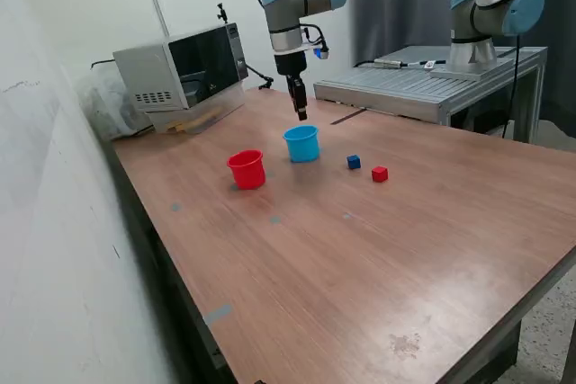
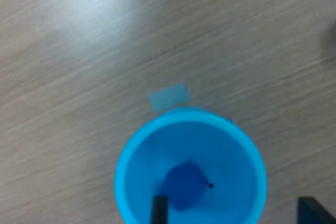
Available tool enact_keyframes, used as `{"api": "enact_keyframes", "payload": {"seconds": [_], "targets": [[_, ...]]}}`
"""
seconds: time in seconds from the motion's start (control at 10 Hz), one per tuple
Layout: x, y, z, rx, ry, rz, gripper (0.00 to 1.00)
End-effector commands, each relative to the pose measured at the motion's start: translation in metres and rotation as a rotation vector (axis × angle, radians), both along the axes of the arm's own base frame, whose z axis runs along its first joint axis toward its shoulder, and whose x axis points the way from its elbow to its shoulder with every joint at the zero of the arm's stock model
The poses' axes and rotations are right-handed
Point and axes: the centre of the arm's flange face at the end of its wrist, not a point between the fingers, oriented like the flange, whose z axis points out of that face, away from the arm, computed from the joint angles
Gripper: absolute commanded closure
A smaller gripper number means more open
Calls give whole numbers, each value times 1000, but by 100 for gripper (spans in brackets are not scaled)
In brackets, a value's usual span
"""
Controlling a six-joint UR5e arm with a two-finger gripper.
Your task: Place red objects in the red bin, and blue objects in the blue bin.
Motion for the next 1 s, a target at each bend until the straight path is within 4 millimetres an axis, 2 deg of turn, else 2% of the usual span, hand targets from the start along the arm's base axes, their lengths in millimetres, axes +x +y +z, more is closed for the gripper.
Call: {"api": "enact_keyframes", "payload": {"seconds": [0.0,0.1,0.2,0.3,0.4,0.5,0.6,0.7,0.9], "targets": [[1,-1,3,2,6,2,0],[5,-6,14,4,24,6,0],[8,-15,35,9,51,69,0],[13,-40,58,18,73,227,0],[28,-72,72,27,84,333,0],[37,-83,66,18,69,348,0],[44,-109,59,11,55,389,0],[48,-125,56,9,50,409,0],[55,-140,47,-1,42,328,0]]}}
